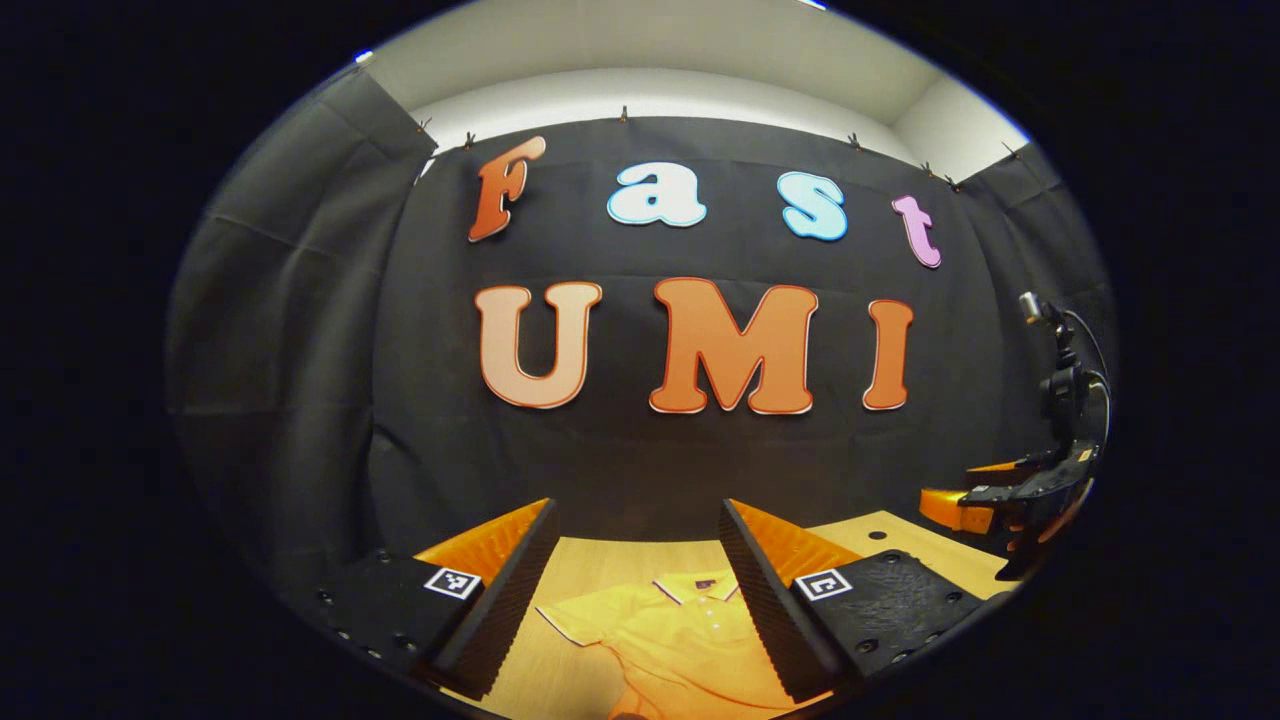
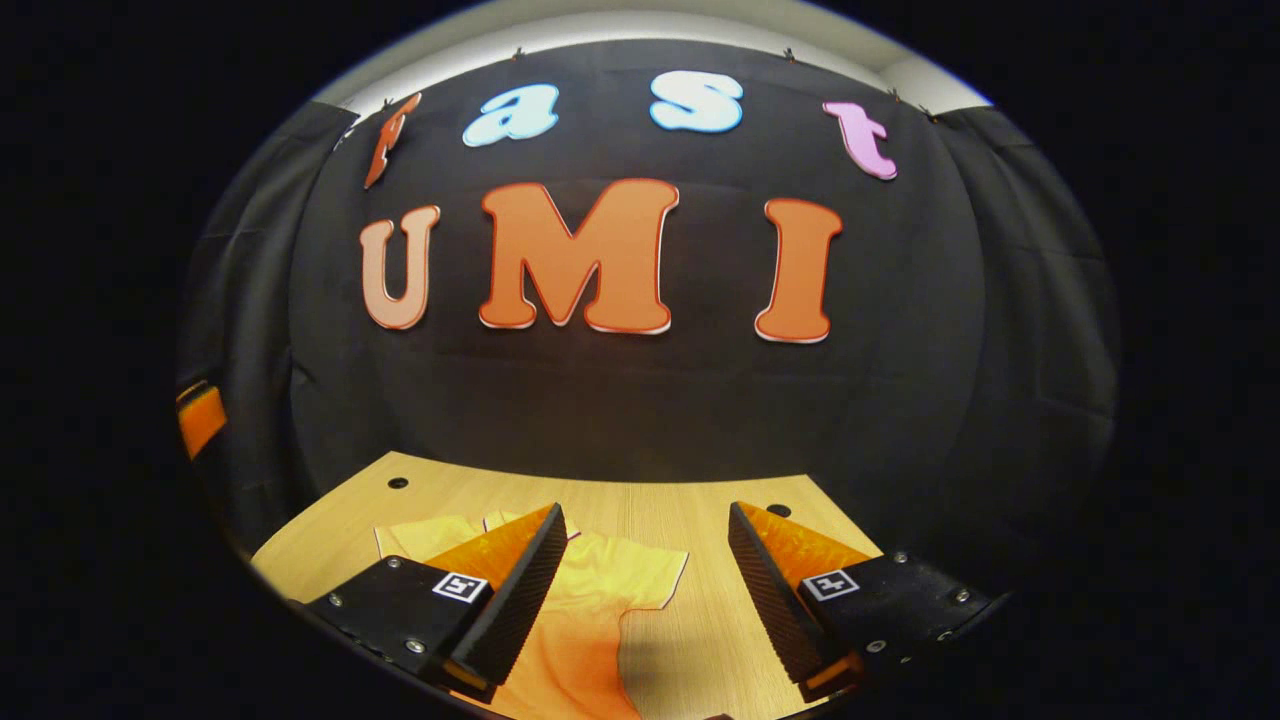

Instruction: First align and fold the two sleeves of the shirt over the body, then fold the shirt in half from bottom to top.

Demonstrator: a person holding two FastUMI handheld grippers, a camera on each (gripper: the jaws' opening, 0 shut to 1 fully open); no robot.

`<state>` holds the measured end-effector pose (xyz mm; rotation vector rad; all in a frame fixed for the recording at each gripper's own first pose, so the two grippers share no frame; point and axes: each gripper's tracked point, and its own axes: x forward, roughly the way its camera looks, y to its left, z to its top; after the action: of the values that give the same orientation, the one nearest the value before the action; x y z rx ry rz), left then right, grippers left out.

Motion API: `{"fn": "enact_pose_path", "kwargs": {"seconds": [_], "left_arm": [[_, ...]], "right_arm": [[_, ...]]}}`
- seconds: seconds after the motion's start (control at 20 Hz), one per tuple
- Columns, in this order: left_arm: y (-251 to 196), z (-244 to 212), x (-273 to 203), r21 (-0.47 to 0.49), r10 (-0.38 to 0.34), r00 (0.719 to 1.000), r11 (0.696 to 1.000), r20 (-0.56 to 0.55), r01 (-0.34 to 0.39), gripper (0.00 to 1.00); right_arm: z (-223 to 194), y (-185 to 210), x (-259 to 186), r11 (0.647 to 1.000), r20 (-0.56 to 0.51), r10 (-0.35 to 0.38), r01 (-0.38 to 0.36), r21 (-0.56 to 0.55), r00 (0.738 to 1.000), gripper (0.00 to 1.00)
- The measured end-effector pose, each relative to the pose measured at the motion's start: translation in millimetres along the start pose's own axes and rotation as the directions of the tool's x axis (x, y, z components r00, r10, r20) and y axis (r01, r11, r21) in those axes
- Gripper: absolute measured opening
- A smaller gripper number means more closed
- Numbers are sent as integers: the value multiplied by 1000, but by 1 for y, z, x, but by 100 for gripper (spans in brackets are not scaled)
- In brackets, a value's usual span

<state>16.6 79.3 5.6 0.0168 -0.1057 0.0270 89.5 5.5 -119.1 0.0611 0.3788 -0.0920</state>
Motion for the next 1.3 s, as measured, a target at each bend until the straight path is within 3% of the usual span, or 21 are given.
{"fn": "enact_pose_path", "kwargs": {"seconds": [0.35, 0.7, 1.05, 1.3], "left_arm": [[4, 1, 11, 48, 91, 996, 995, 2, -91, 98], [-15, -10, 22, 66, 113, 993, 992, -36, -110, 98], [-28, -39, 30, 68, 164, 979, 985, -121, -156, 98], [-20, -52, 29, 83, 228, 957, 973, -179, -216, 97]], "right_arm": [[-46, -13, 78, 997, -207, 39, -24, 71, 978, 98], [-104, -11, 145, 992, -404, 97, -54, 116, 910, 99], [-150, -19, 205, 992, -600, 119, -77, 95, 791, 98], [-192, -15, 229, 989, -727, 140, -69, 127, 672, 97]]}}
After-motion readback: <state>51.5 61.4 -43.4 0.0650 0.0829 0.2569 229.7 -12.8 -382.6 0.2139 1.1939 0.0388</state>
